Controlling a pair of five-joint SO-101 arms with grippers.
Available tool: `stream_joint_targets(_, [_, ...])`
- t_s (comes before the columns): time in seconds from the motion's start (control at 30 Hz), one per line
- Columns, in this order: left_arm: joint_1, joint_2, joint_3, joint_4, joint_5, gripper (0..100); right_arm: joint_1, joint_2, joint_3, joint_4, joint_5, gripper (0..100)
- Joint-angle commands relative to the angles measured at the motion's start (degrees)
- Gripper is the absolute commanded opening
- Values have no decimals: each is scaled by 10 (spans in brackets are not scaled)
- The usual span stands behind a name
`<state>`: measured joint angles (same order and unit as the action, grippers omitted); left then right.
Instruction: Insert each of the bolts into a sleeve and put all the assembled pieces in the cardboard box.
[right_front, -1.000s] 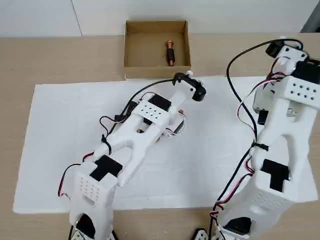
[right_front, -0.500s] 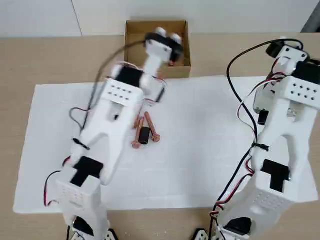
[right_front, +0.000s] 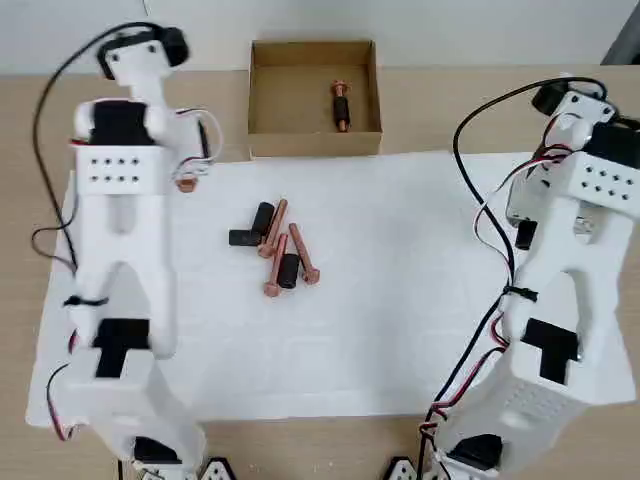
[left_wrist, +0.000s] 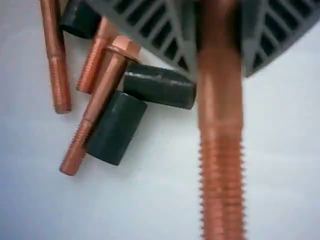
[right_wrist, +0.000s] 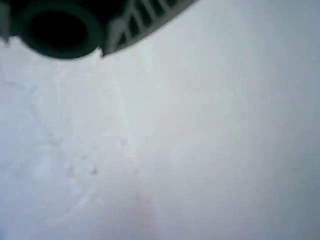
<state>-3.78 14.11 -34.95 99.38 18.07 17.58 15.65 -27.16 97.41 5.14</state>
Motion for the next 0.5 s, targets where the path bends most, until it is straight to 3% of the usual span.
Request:
stream_joint_targets(0.0, [-9,-109,35,11,-70,6,7,-41,-5,11,4,4])
stream_joint_targets(0.27, [-11,-259,166,11,-518,6,4,-41,-5,12,4,4])
stream_joint_targets(0.47, [-11,-320,356,9,-746,6,7,-41,-4,16,4,4])
